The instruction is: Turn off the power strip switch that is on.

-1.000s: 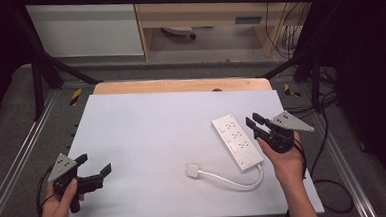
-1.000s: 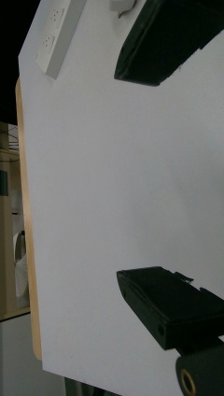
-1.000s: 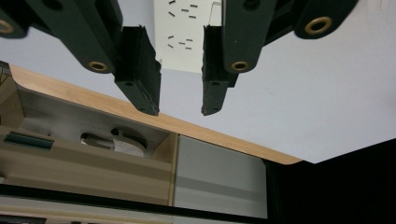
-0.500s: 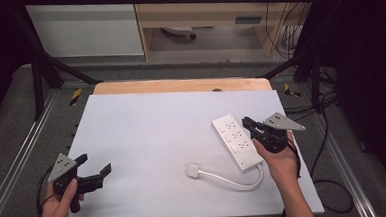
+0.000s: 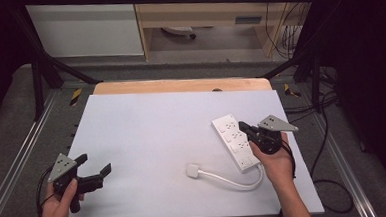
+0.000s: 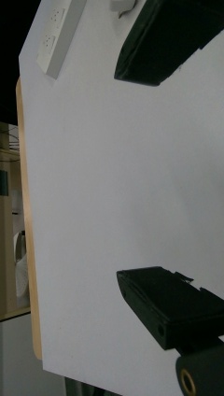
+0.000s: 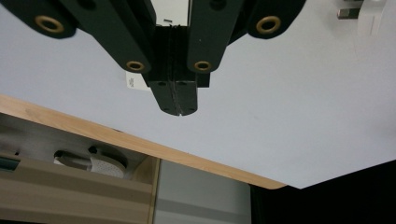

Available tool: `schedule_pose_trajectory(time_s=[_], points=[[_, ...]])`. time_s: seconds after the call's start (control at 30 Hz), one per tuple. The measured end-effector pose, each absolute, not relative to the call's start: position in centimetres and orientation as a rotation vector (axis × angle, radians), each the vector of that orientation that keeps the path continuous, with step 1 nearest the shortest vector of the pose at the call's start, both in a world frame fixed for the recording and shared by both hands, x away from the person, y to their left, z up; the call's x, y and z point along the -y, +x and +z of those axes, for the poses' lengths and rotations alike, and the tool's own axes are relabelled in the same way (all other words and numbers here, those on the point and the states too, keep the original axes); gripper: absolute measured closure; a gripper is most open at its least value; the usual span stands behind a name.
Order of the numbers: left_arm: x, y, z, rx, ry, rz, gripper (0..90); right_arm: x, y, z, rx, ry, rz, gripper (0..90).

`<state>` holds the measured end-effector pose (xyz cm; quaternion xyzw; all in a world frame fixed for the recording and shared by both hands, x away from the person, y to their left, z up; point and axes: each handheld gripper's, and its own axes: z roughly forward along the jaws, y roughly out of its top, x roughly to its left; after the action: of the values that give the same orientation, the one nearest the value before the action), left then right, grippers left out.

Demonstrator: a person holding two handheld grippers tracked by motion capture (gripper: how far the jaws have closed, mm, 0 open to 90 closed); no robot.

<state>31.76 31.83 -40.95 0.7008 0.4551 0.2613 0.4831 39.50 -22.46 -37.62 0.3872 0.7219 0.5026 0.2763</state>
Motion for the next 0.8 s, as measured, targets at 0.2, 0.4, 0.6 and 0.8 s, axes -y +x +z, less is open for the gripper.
schedule_pose_trajectory(time_s=[0.2, 0.4, 0.6, 0.8], points=[[-31.8, 31.8, -41.0, -1.109, 1.711, 0.635, 4.7, 22.3, 39.7, -38.1, -1.957, 1.052, 1.334, 90.0], [-31.8, 31.8, -40.9, -1.108, 1.710, 0.635, 4.6, 22.2, 39.9, -39.0, -1.982, 1.071, 1.314, 90.0], [-31.8, 31.8, -40.9, -1.107, 1.710, 0.635, 4.6, 22.0, 40.0, -39.4, -2.001, 1.082, 1.298, 90.0], [-31.8, 31.8, -40.9, -1.107, 1.706, 0.635, 4.6, 21.9, 40.2, -39.9, -2.023, 1.095, 1.277, 90.0]])
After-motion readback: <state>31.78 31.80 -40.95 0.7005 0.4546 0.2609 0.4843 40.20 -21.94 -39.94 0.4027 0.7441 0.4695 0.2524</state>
